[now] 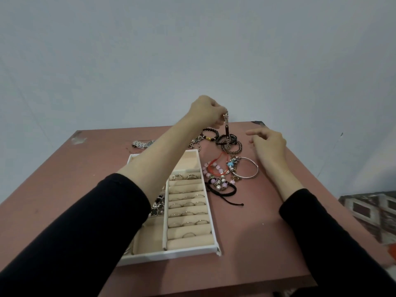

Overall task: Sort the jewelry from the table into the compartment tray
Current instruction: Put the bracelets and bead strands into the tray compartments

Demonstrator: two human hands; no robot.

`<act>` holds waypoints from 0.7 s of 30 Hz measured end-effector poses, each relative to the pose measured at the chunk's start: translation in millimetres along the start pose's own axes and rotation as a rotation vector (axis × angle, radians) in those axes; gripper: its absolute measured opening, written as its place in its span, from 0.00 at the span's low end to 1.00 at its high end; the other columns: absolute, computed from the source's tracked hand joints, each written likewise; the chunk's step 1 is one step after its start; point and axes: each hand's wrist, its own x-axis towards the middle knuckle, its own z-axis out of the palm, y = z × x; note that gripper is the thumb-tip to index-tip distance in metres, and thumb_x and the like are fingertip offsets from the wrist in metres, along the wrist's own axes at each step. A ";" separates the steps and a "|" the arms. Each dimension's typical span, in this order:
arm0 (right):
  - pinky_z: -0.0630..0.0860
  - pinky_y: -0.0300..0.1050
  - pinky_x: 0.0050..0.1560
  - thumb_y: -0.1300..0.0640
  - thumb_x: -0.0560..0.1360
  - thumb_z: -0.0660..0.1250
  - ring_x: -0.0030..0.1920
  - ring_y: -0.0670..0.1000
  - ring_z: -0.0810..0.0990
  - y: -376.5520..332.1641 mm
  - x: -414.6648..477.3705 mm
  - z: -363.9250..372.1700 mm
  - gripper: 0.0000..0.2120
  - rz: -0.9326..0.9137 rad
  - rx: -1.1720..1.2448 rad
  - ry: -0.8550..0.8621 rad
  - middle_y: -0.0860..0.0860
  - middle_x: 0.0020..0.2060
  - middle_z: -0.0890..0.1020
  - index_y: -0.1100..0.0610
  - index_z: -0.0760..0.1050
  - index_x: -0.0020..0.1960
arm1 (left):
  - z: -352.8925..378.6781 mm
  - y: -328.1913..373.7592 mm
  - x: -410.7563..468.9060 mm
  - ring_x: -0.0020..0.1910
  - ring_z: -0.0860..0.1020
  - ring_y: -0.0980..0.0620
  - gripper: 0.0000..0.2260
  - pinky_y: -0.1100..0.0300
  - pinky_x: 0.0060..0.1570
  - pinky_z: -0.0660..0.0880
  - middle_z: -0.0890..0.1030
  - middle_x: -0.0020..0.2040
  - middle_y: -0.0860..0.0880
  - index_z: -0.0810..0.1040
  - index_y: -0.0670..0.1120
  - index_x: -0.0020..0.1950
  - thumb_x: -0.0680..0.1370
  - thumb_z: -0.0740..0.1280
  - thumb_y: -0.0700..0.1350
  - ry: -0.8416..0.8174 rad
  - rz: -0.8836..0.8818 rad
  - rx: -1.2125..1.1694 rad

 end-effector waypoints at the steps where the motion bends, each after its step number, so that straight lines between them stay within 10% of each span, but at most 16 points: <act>1: 0.74 0.45 0.53 0.64 0.71 0.60 0.50 0.51 0.80 0.1 -0.3 0.4 0.15 0.000 -0.007 -0.006 0.49 0.41 0.82 0.46 0.79 0.40 | -3.2 4.9 -1.0 0.29 0.76 0.53 0.10 0.65 0.30 0.77 0.76 0.32 0.45 0.72 0.42 0.36 0.78 0.62 0.37 0.010 0.011 -0.048; 11: 0.74 0.53 0.57 0.57 0.69 0.60 0.53 0.51 0.79 -4.2 -6.7 3.4 0.14 -0.035 -0.048 -0.090 0.47 0.43 0.82 0.39 0.77 0.37 | -35.2 49.0 -16.3 0.29 0.78 0.52 0.11 0.61 0.36 0.79 0.77 0.36 0.44 0.69 0.42 0.38 0.80 0.58 0.38 0.079 0.144 -0.199; 16: 0.74 0.34 0.45 0.63 0.73 0.65 0.46 0.48 0.77 -19.8 -15.2 3.6 0.15 -0.161 0.033 -0.283 0.46 0.42 0.79 0.48 0.78 0.55 | -51.9 61.6 -32.2 0.25 0.76 0.55 0.11 0.63 0.33 0.79 0.76 0.34 0.46 0.69 0.43 0.38 0.80 0.58 0.39 0.139 0.193 -0.249; 21: 0.77 0.50 0.49 0.71 0.71 0.60 0.41 0.50 0.76 -36.0 -34.1 10.7 0.21 -0.172 0.148 -0.319 0.49 0.40 0.80 0.47 0.76 0.52 | -66.5 60.2 -56.6 0.24 0.74 0.56 0.08 0.65 0.30 0.75 0.76 0.33 0.47 0.71 0.43 0.40 0.80 0.59 0.40 0.106 0.191 -0.219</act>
